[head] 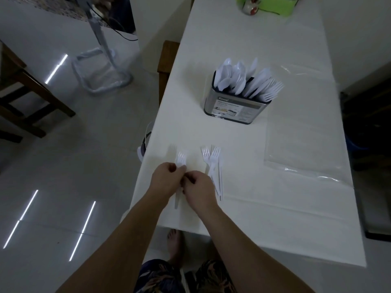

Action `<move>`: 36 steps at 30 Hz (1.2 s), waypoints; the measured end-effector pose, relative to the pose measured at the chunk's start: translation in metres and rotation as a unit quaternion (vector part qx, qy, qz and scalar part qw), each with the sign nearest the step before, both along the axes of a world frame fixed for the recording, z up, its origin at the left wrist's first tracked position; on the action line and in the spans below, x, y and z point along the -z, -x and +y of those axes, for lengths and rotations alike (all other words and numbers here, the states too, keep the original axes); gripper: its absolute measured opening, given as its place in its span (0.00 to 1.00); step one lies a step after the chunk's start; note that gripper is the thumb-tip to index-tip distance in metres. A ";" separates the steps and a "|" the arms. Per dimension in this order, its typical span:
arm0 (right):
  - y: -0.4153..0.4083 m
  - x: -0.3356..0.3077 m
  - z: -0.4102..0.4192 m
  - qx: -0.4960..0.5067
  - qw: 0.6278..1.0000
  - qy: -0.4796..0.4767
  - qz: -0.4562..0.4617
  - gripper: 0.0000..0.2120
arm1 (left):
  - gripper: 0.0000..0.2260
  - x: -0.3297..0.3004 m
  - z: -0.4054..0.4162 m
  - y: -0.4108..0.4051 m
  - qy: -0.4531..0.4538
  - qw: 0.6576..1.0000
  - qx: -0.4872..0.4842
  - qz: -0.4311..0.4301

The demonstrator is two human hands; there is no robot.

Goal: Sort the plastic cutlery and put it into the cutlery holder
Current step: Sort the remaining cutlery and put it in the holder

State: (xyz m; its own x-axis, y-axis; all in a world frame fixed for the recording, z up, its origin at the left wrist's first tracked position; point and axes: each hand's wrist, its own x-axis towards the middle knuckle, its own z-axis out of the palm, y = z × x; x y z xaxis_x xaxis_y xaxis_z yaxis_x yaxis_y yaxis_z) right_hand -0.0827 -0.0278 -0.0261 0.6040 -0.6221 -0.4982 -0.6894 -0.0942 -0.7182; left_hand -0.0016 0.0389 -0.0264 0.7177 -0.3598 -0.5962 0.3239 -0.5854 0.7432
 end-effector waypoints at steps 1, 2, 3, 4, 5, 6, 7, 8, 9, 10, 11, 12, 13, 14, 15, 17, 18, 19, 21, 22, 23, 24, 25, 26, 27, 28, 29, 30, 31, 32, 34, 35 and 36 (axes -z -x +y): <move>0.002 -0.001 -0.001 -0.012 1.000 0.016 -0.004 0.11 | 0.11 0.000 -0.001 0.000 0.002 1.000 0.008 -0.004; 0.004 -0.003 -0.003 -0.025 0.999 0.040 -0.004 0.11 | 0.11 -0.001 -0.004 -0.001 0.000 1.000 0.009 -0.006; 0.007 -0.003 -0.006 -0.031 0.997 0.072 0.002 0.11 | 0.11 -0.001 -0.006 -0.002 0.000 1.000 0.004 -0.004; 0.010 -0.003 -0.010 -0.023 0.993 0.114 0.022 0.11 | 0.10 -0.001 -0.009 -0.002 0.003 1.000 -0.007 0.004; 0.013 -0.003 -0.016 -0.006 0.986 0.158 0.051 0.10 | 0.09 -0.001 -0.011 -0.003 0.012 1.000 -0.020 0.020; 0.016 -0.002 -0.023 0.013 0.976 0.195 0.091 0.09 | 0.09 -0.003 -0.013 -0.003 0.024 0.998 -0.037 0.038; 0.019 -0.001 -0.029 0.026 0.967 0.217 0.134 0.11 | 0.08 -0.005 -0.015 -0.002 0.038 0.996 -0.055 0.059; 0.021 0.001 -0.034 0.028 0.960 0.219 0.173 0.14 | 0.08 -0.006 -0.017 -0.001 0.051 0.993 -0.070 0.075; 0.021 0.003 -0.039 0.023 0.956 0.212 0.201 0.16 | 0.07 -0.006 -0.018 0.000 0.056 0.992 -0.079 0.085; 0.020 0.006 -0.042 0.017 0.955 0.203 0.217 0.17 | 0.07 -0.006 -0.018 0.002 0.054 0.991 -0.083 0.089; 0.020 0.009 -0.045 0.013 0.955 0.196 0.220 0.16 | 0.06 -0.006 -0.018 0.003 0.050 0.992 -0.082 0.087; 0.019 0.012 -0.048 0.015 0.957 0.190 0.217 0.13 | 0.06 -0.006 -0.018 0.004 0.046 0.992 -0.080 0.085; 0.019 0.014 -0.051 0.020 0.960 0.182 0.213 0.12 | 0.06 -0.005 -0.019 0.004 0.044 0.993 -0.078 0.082; 0.019 0.015 -0.053 0.024 0.962 0.172 0.212 0.11 | 0.06 -0.006 -0.019 0.005 0.040 0.993 -0.075 0.080; 0.019 0.015 -0.056 0.027 0.964 0.162 0.210 0.10 | 0.06 -0.006 -0.019 0.006 0.035 0.994 -0.072 0.079; 0.020 0.014 -0.060 0.031 0.969 0.147 0.195 0.09 | 0.08 -0.005 -0.020 0.006 0.030 0.994 -0.069 0.080; 0.021 0.012 -0.061 0.034 0.973 0.143 0.180 0.09 | 0.10 -0.004 -0.021 0.006 0.030 0.994 -0.069 0.083; 0.021 0.009 -0.061 0.036 0.976 0.142 0.163 0.09 | 0.10 -0.003 -0.022 0.006 0.033 0.993 -0.071 0.086; 0.019 0.002 -0.057 0.032 0.980 0.149 0.128 0.10 | 0.11 -0.002 -0.027 0.006 0.045 0.991 -0.078 0.094; 0.017 -0.001 -0.053 0.023 0.981 0.156 0.112 0.11 | 0.12 -0.002 -0.029 0.006 0.051 0.991 -0.080 0.096; 0.016 -0.004 -0.048 0.011 0.982 0.161 0.097 0.11 | 0.13 -0.002 -0.031 0.006 0.055 0.991 -0.078 0.092; 0.014 -0.006 -0.042 0.000 0.984 0.160 0.083 0.11 | 0.15 -0.003 -0.033 0.006 0.057 0.992 -0.070 0.086; 0.012 -0.007 -0.035 -0.011 0.985 0.155 0.068 0.10 | 0.17 -0.003 -0.034 0.006 0.058 0.994 -0.058 0.077; 0.010 -0.008 -0.029 -0.021 0.987 0.149 0.053 0.10 | 0.17 -0.004 -0.034 0.006 0.057 0.995 -0.044 0.067; 0.009 -0.009 -0.022 -0.028 0.989 0.143 0.037 0.10 | 0.16 -0.005 -0.033 0.005 0.054 0.996 -0.034 0.058; 0.009 -0.010 -0.017 -0.036 0.989 0.140 0.022 0.09 | 0.15 -0.005 -0.031 0.004 0.048 0.997 -0.032 0.052; 0.008 -0.011 -0.011 -0.047 0.989 0.137 0.009 0.10 | 0.13 -0.003 -0.027 0.002 0.044 0.997 -0.039 0.053; 0.008 -0.012 -0.007 -0.060 0.989 0.135 -0.004 0.11 | 0.13 -0.002 -0.023 -0.001 0.045 0.996 -0.051 0.060; 0.009 -0.013 -0.002 -0.073 0.988 0.133 -0.016 0.12 | 0.13 0.000 -0.019 -0.005 0.046 0.995 -0.063 0.069; 0.011 -0.013 0.002 -0.086 0.987 0.133 -0.022 0.14 | 0.13 0.001 -0.014 -0.008 0.049 0.993 -0.074 0.076; 0.017 -0.010 0.009 -0.106 0.984 0.144 -0.015 0.15 | 0.14 0.007 -0.008 -0.018 0.045 0.991 -0.103 0.075; 0.023 -0.008 0.011 -0.113 0.981 0.158 -0.002 0.15 | 0.14 0.012 -0.006 -0.024 0.037 0.990 -0.120 0.070; 0.029 -0.005 0.012 -0.118 0.977 0.177 0.018 0.14 | 0.13 0.015 -0.003 -0.029 0.031 0.988 -0.137 0.066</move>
